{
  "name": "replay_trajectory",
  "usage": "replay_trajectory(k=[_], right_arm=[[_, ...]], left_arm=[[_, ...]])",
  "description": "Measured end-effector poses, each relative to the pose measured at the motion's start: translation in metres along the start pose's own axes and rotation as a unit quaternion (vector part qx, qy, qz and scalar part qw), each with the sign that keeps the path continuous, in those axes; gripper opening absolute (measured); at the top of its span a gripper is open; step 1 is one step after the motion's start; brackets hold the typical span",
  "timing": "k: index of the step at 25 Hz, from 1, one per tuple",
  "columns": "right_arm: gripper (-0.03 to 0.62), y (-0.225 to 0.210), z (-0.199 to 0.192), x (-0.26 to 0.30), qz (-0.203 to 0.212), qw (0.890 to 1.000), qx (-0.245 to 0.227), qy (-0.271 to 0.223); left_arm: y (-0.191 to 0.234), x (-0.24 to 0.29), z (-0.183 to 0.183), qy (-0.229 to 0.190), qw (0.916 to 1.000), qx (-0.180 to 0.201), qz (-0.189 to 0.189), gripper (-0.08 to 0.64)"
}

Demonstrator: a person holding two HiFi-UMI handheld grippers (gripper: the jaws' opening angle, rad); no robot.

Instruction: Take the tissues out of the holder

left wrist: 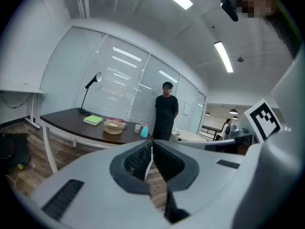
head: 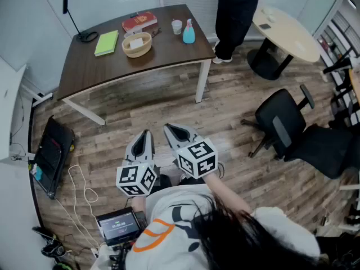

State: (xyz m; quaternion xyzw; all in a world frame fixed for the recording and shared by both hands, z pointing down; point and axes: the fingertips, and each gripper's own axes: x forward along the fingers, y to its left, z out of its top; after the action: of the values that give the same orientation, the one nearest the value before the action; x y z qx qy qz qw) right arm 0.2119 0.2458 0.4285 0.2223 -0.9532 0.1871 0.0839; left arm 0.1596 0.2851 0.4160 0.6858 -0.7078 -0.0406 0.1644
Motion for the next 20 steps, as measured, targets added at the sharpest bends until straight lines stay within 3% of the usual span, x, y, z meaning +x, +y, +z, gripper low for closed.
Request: replay_trajectory(k=[14,20], right_arm=[[0.011,-0.008,0.002,-0.005,-0.013,1.000,0.002,-0.014],[0.011,0.001,0.005,0.001,-0.002,1.000,-0.003,-0.017]], left_arm=[[-0.004,0.001,-0.008,0.004,1.0000,-0.003,-0.006,0.005],[0.006,-0.005,0.001,-0.007,0.9999,0.002,0.007,0.005]])
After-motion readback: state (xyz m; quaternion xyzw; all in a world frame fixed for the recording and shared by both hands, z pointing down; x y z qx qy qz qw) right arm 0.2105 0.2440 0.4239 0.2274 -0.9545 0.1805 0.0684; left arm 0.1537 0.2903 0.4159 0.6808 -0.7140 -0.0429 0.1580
